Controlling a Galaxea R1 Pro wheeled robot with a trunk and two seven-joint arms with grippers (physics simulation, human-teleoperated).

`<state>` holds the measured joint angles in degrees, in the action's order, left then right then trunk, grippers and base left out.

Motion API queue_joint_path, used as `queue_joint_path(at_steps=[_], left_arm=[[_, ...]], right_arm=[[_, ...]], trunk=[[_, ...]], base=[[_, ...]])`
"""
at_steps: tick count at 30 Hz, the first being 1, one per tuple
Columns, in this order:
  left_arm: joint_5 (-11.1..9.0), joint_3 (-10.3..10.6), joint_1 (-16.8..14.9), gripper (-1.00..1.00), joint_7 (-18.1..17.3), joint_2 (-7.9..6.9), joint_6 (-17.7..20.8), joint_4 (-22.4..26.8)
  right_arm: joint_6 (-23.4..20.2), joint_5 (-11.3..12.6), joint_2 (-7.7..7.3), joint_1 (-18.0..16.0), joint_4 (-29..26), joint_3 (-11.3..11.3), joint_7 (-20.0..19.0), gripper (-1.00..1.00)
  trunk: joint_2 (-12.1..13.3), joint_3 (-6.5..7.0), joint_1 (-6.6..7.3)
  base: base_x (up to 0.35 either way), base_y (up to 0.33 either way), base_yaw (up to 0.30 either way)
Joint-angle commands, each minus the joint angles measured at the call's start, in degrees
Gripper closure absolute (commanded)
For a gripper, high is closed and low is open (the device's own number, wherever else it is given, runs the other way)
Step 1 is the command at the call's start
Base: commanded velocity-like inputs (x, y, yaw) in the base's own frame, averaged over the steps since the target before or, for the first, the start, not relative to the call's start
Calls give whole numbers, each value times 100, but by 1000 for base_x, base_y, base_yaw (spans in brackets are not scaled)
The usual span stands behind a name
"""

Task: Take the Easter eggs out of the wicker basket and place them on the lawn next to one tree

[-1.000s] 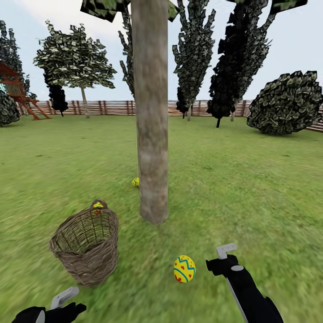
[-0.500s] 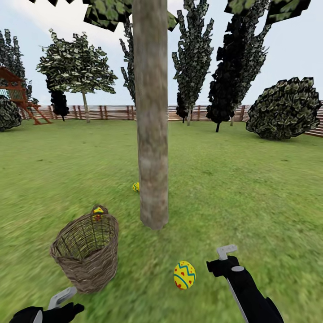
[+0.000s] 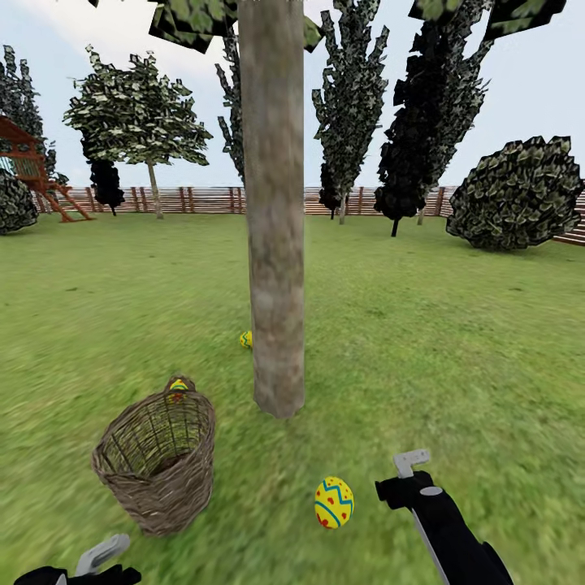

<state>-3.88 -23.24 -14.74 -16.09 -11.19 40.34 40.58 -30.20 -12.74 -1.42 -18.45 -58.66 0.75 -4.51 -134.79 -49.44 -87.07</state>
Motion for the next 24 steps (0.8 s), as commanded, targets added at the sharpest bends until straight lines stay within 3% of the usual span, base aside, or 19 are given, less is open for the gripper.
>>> queue_joint_path(at_steps=[1,10,16,24], left_arm=[[-39,-16,-3,-100,-3,-7,40,-25],[-31,-14,-3,-100,-4,-244,27,-284],[429,-31,-3,-100,-3,-335,-477,-748],[509,-40,-3,-100,-34,-440,-586,-1071]], right_arm=[[-32,-61,-5,-3,12,5,-40,-100],[-38,-70,1,-1,428,36,-41,-100],[-43,-71,15,-3,787,51,-41,-100],[-162,-71,27,-3,949,58,-41,-100]], trunk=[[39,12,24],[400,173,221],[640,281,353],[961,425,529]], base=[[0,0,0],[0,0,0],[0,0,0],[0,0,0]])
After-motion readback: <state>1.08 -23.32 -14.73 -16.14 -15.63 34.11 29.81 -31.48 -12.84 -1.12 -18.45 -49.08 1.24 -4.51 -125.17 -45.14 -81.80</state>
